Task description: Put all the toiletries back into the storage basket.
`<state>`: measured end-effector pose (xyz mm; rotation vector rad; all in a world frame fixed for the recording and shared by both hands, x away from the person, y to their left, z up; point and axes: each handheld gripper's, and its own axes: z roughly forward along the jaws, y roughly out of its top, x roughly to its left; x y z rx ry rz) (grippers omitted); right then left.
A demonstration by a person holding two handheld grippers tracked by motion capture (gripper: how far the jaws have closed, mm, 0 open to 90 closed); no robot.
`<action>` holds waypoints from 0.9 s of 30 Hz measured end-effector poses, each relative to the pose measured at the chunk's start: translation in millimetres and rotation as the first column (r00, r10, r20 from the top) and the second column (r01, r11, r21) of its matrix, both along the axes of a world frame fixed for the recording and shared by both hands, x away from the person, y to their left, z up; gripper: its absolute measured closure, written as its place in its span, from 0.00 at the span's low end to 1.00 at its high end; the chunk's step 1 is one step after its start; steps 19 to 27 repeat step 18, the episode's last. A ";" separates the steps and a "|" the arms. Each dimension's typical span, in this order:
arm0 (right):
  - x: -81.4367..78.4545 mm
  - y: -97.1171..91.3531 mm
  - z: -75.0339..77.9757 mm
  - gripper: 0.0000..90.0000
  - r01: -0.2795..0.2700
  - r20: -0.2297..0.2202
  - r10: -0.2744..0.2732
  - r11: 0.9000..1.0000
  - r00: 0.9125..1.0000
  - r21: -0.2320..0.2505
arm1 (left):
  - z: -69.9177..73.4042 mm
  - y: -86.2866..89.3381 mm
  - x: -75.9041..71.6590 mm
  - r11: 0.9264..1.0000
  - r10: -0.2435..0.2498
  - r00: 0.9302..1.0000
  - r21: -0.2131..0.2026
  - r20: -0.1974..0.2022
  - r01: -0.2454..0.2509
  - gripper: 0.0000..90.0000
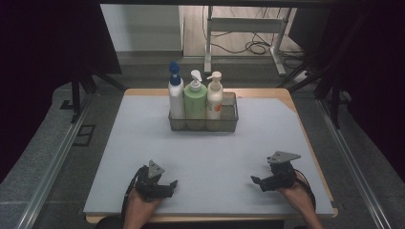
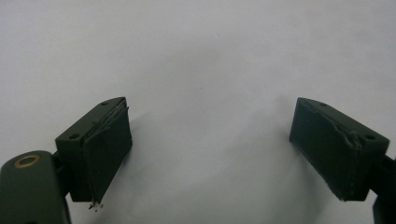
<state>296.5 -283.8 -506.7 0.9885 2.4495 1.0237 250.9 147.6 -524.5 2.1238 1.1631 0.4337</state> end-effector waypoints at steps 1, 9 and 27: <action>-0.6 -0.4 -2.5 0.00 0.000 -0.005 0.000 1.000 1.000 -0.004 | 0.0 0.0 0.0 1.000 0.000 1.000 0.000 0.000 0.000 0.14; -2.8 0.4 -14.6 0.00 0.004 -0.037 -0.004 1.000 0.999 -0.017 | 0.1 -0.1 0.1 1.000 0.000 1.000 0.001 -0.001 0.000 0.14; -3.9 0.3 -15.7 0.00 0.010 -0.032 -0.010 1.000 0.999 -0.016 | 0.1 0.0 0.3 1.000 0.000 1.000 0.001 -0.003 0.000 0.14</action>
